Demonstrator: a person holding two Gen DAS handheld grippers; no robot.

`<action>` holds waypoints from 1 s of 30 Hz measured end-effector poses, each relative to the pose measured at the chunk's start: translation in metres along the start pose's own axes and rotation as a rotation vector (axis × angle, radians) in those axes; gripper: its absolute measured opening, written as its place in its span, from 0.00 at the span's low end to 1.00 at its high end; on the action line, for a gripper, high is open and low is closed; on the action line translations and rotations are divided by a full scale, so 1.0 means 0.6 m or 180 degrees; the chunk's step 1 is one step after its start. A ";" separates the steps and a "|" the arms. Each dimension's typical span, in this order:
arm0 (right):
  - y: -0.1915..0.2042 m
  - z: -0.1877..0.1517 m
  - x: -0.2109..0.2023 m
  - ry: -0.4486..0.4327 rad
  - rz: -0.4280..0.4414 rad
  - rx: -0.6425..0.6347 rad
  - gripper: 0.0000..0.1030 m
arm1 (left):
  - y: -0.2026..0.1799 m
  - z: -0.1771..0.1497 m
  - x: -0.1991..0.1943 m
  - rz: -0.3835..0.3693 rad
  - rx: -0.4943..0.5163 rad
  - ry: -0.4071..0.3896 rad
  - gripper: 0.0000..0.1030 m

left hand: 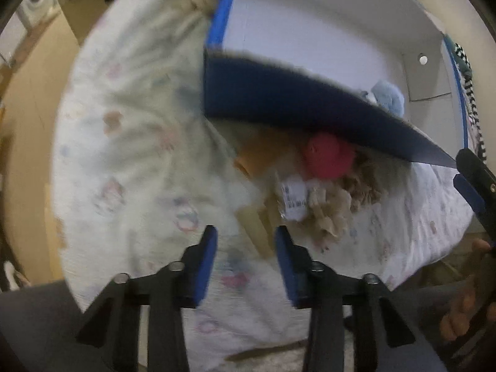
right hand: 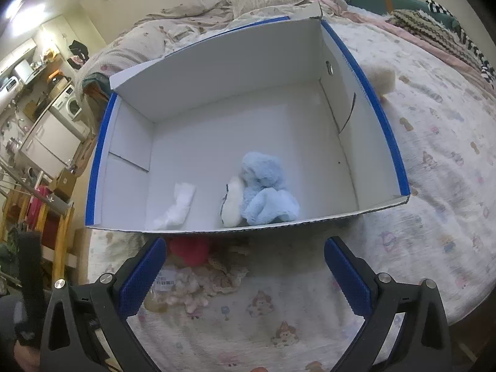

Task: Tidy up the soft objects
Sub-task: 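Move the left gripper back toward the tan pad beside the box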

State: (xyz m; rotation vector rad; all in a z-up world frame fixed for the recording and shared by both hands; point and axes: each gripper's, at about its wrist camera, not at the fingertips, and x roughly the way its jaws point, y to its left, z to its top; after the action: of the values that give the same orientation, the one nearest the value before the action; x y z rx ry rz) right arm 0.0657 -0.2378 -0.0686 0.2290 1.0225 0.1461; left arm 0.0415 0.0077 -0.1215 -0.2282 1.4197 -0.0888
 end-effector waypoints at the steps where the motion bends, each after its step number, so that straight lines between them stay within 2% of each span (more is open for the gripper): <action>1: 0.001 0.000 0.002 0.0007 -0.0001 -0.0005 1.00 | 0.000 0.000 0.005 -0.0025 -0.0038 0.0023 0.31; 6: 0.004 -0.001 0.006 0.0038 -0.0020 -0.0061 1.00 | -0.014 0.007 0.026 -0.0065 0.0020 0.0120 0.20; 10: 0.004 -0.001 0.007 0.0051 -0.0035 -0.0074 1.00 | -0.021 0.010 0.031 0.0066 0.0093 0.0137 0.07; 12: 0.005 -0.002 0.008 0.0057 -0.0033 -0.0079 1.00 | -0.016 0.011 0.025 0.0101 0.0046 0.0117 0.05; 15: 0.005 -0.003 0.008 0.0117 0.0027 -0.0082 1.00 | -0.007 0.011 -0.001 0.0016 0.0005 0.0007 0.05; 18: -0.001 -0.007 0.016 0.0286 0.0267 -0.0003 1.00 | -0.001 0.008 -0.035 0.0029 0.0018 -0.0157 0.05; 22: -0.001 -0.024 0.043 0.0721 0.0765 0.0200 1.00 | 0.014 0.006 -0.076 0.0225 0.0056 -0.0460 0.05; 23: 0.002 -0.029 0.050 0.0809 0.0884 0.0244 0.90 | 0.018 0.010 -0.082 0.0231 0.0062 -0.0502 0.05; 24: 0.005 -0.035 0.059 0.0915 0.1014 0.0302 0.74 | 0.019 0.009 -0.086 0.0217 0.0059 -0.0528 0.05; 26: 0.012 -0.045 0.078 0.1093 0.1124 0.0383 0.66 | 0.023 0.014 -0.090 0.0204 0.0062 -0.0548 0.05; 30: 0.038 -0.064 0.115 0.1332 0.1044 0.0360 0.64 | 0.020 0.024 -0.092 0.0216 0.0098 -0.0576 0.05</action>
State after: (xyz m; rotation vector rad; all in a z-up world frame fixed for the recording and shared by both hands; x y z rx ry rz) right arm 0.0678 -0.1954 -0.1392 0.4832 1.4058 0.4485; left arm 0.0463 0.0316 -0.0686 -0.1586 1.2439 -0.0332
